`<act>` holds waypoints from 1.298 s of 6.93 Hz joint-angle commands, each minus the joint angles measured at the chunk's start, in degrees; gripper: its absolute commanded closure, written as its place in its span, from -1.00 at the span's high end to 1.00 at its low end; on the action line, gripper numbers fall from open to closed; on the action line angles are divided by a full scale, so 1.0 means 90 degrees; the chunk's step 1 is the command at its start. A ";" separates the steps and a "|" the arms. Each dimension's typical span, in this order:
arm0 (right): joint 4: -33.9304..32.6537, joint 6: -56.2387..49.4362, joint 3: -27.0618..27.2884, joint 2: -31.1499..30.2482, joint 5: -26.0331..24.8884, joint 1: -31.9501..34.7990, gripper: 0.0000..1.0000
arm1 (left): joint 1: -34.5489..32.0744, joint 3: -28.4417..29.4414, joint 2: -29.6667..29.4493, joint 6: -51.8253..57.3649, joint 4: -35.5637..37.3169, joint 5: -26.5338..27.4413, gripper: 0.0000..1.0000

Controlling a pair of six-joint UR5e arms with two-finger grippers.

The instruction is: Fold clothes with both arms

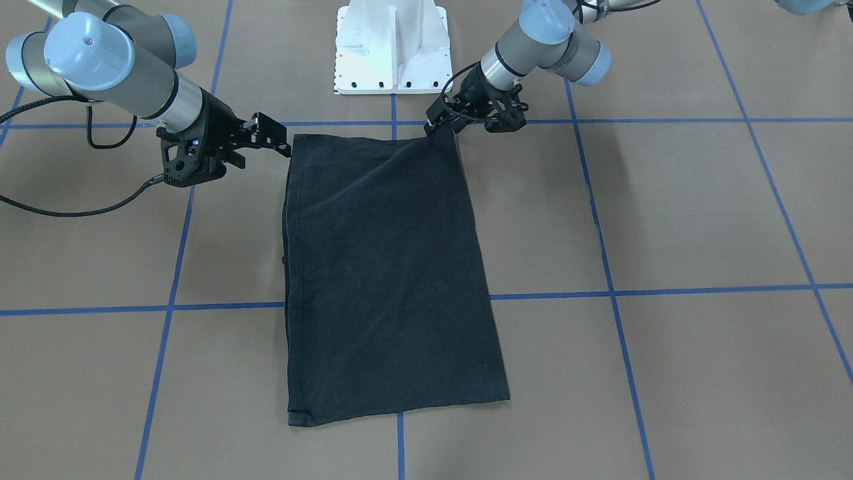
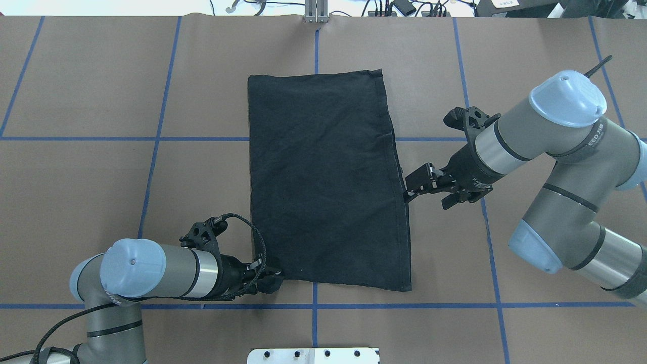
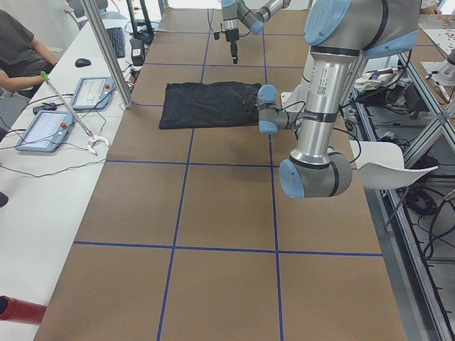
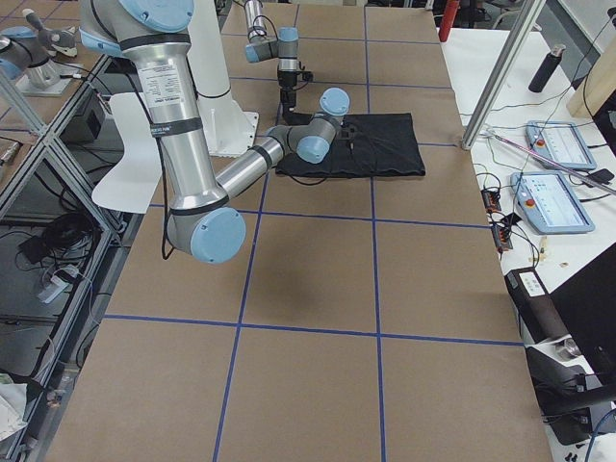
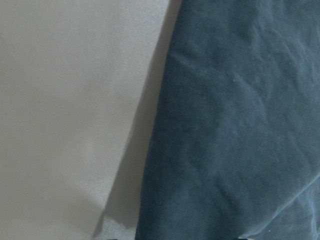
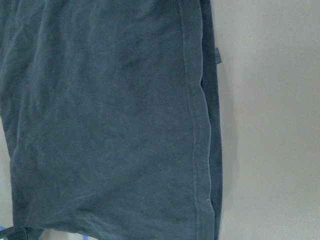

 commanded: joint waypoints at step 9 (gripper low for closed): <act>-0.0003 0.0002 -0.0011 0.0009 0.0038 0.0036 1.00 | 0.0021 0.0129 -0.0133 -0.0010 0.0000 0.0000 0.34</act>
